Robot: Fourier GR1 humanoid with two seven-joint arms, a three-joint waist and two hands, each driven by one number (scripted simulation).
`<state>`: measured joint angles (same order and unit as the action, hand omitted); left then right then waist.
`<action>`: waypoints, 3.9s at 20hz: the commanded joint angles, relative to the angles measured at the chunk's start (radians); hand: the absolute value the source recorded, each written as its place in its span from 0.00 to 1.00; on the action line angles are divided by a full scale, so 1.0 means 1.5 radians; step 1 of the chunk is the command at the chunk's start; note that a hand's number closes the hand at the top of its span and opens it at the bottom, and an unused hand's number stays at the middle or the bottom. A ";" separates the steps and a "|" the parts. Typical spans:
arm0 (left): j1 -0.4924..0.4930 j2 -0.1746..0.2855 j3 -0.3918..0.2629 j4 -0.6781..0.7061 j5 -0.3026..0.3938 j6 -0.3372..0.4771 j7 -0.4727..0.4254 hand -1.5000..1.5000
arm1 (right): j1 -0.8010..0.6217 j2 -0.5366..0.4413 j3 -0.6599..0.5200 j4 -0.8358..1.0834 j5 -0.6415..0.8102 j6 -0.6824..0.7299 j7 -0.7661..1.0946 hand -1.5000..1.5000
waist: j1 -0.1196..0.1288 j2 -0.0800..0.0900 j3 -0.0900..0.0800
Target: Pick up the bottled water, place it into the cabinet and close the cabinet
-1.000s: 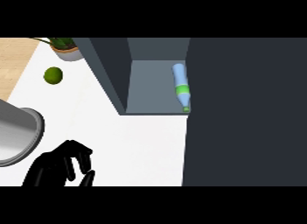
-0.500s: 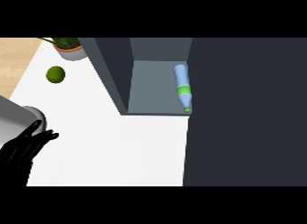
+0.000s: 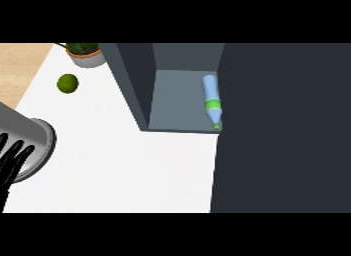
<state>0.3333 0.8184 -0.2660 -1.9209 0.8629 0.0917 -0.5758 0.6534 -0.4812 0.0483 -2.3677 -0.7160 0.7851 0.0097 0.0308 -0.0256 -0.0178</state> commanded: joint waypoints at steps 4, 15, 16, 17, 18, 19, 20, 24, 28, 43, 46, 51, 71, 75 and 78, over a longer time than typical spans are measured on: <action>0.038 0.035 0.042 -0.002 0.029 -0.038 -0.001 0.00 | -0.085 -0.027 0.049 -0.172 0.107 -0.053 0.091 1.00 | 0.011 -0.004 -0.003; 0.086 0.067 0.095 0.013 0.058 -0.096 -0.016 0.00 | -0.234 0.013 0.195 -0.112 0.113 -0.190 0.183 1.00 | 0.019 -0.004 -0.006; 0.094 0.069 0.101 0.014 0.063 -0.099 -0.017 0.00 | -0.250 0.017 0.204 -0.109 0.117 -0.206 0.194 1.00 | 0.022 -0.006 -0.005; 0.104 0.078 0.102 0.009 0.060 -0.115 -0.017 0.00 | -0.270 0.027 0.223 -0.096 0.115 -0.219 0.202 1.00 | 0.035 -0.005 -0.005; 0.099 0.078 0.109 0.017 0.065 -0.117 -0.019 0.00 | -0.295 0.028 0.229 -0.097 0.123 -0.234 0.216 1.00 | 0.026 -0.003 -0.005; 0.108 0.083 0.110 0.015 0.073 -0.126 -0.013 0.00 | -0.313 0.037 0.250 -0.085 0.124 -0.245 0.227 1.00 | 0.033 -0.003 -0.004; 0.104 0.083 0.123 0.022 0.078 -0.134 -0.022 0.00 | -0.330 0.052 0.259 -0.078 0.125 -0.265 0.231 1.00 | 0.030 -0.004 -0.005; 0.121 0.097 0.139 0.017 0.087 -0.160 -0.023 0.00 | -0.418 0.103 0.313 -0.043 0.135 -0.330 0.267 1.00 | 0.043 -0.005 -0.003; 0.128 0.103 0.160 0.037 0.091 -0.176 -0.032 0.00 | -0.513 0.156 0.324 0.010 0.146 -0.401 0.300 1.00 | 0.052 0.002 -0.002; 0.196 0.129 0.254 0.083 0.128 -0.311 -0.066 0.00 | -0.983 0.320 0.382 0.319 -0.014 -0.535 0.442 1.00 | 0.070 0.018 0.009; 0.225 0.122 0.279 0.118 0.128 -0.355 -0.079 0.00 | -1.080 0.320 0.350 0.407 -0.066 -0.527 0.446 1.00 | 0.047 0.018 0.010; 0.286 0.090 0.331 0.116 0.115 -0.387 -0.094 0.00 | -1.060 0.321 0.310 0.497 -0.132 -0.530 0.431 1.00 | 0.014 0.017 0.012; 0.318 -0.017 0.407 0.070 0.083 -0.430 -0.004 0.00 | -1.047 0.246 0.128 0.797 -0.058 -0.289 0.264 1.00 | -0.003 0.021 0.012; 0.299 -0.019 0.427 0.114 0.087 -0.460 0.002 0.00 | -1.084 0.265 0.121 0.824 -0.004 -0.312 0.220 1.00 | -0.004 0.020 0.011; 0.298 -0.034 0.416 0.092 0.079 -0.453 0.018 0.00 | -1.119 0.259 0.106 0.824 0.007 -0.321 0.222 1.00 | -0.006 0.019 0.011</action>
<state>0.8034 0.7785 0.3608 -1.7945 0.9854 -0.5513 -0.5496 -0.9420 -0.0524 0.3032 -1.2112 -0.7660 0.3634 0.3977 0.0318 -0.0134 -0.0041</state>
